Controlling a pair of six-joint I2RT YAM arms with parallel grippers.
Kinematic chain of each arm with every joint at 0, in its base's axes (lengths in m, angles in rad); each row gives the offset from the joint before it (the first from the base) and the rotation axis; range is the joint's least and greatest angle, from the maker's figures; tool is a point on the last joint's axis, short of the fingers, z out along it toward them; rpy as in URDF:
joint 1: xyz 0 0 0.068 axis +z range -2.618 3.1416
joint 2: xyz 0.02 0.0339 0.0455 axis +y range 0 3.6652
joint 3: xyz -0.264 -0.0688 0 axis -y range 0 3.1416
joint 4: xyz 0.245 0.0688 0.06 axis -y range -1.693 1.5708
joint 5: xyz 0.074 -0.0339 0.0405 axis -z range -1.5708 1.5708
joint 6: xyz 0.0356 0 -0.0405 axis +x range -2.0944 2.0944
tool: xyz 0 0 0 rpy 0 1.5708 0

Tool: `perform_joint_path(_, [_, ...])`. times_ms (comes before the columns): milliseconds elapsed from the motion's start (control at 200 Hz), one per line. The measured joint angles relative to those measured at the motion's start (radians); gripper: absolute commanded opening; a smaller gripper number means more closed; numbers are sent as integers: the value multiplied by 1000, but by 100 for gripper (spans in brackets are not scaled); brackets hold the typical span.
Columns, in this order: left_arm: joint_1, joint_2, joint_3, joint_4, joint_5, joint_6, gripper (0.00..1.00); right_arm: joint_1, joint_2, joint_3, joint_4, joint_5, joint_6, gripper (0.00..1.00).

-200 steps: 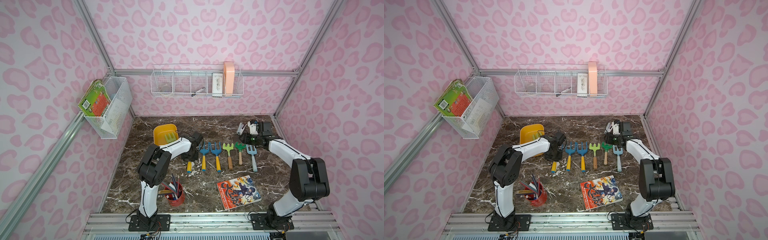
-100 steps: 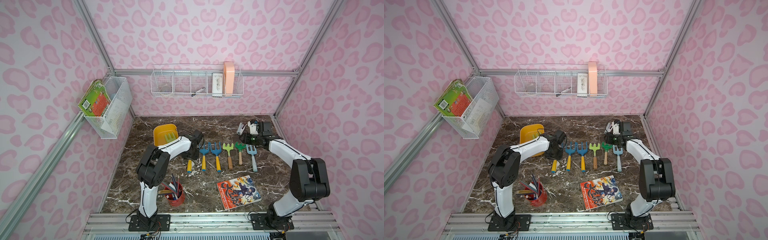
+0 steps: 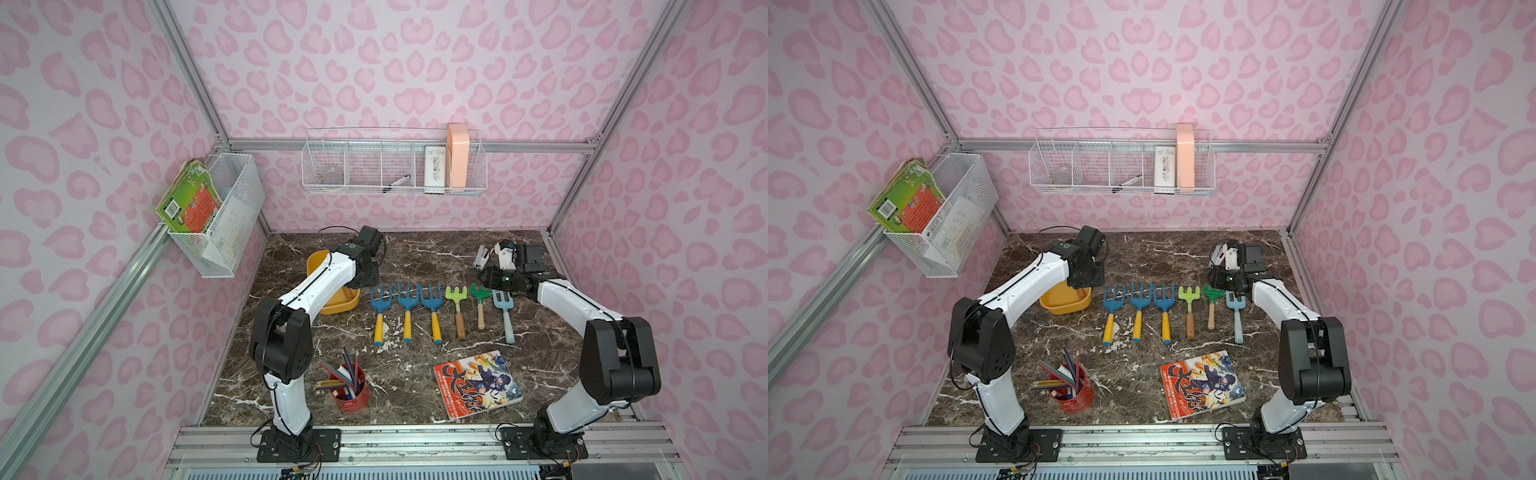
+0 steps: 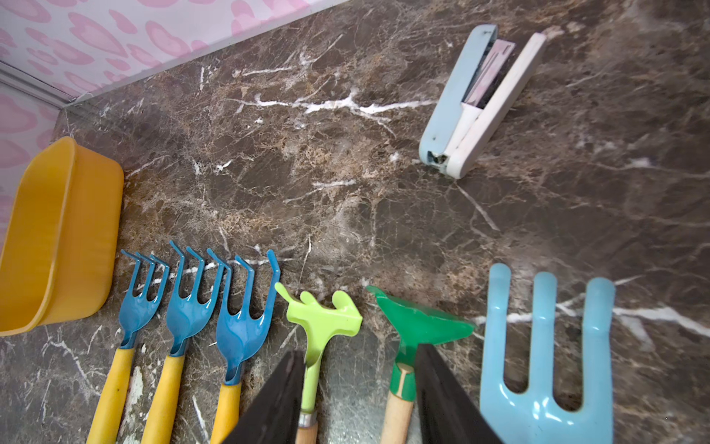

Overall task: Take the hand rake out of the storage box
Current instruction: Pick up the rake from the storage box.

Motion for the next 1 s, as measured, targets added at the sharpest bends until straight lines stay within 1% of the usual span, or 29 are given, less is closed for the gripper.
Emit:
perform_joint_path(95, [69,14,-15,10,35,-2,46,11,5,0,2,-1,0,49])
perform_joint_path(165, [95,43,-16,27,50,-5,46,18,13,0,4,-1,0,48])
perform_joint_path(240, [99,81,-13,39,80,-8,46,23,21,0,7,-1,0,49])
perform_joint_path(420, [106,161,0,53,90,-28,46,27,28,0,12,-2,-3,48])
perform_joint_path(590, [120,175,-17,69,81,-52,46,27,30,-6,15,-1,-11,49])
perform_joint_path(800, [141,178,-19,72,71,-52,46,28,53,-8,24,-2,-17,49])
perform_joint_path(910, [149,205,-20,89,76,-52,45,28,74,-6,30,-3,-16,49])
perform_joint_path(1000, [151,238,-20,108,87,-51,40,29,78,-4,30,-3,-15,49])
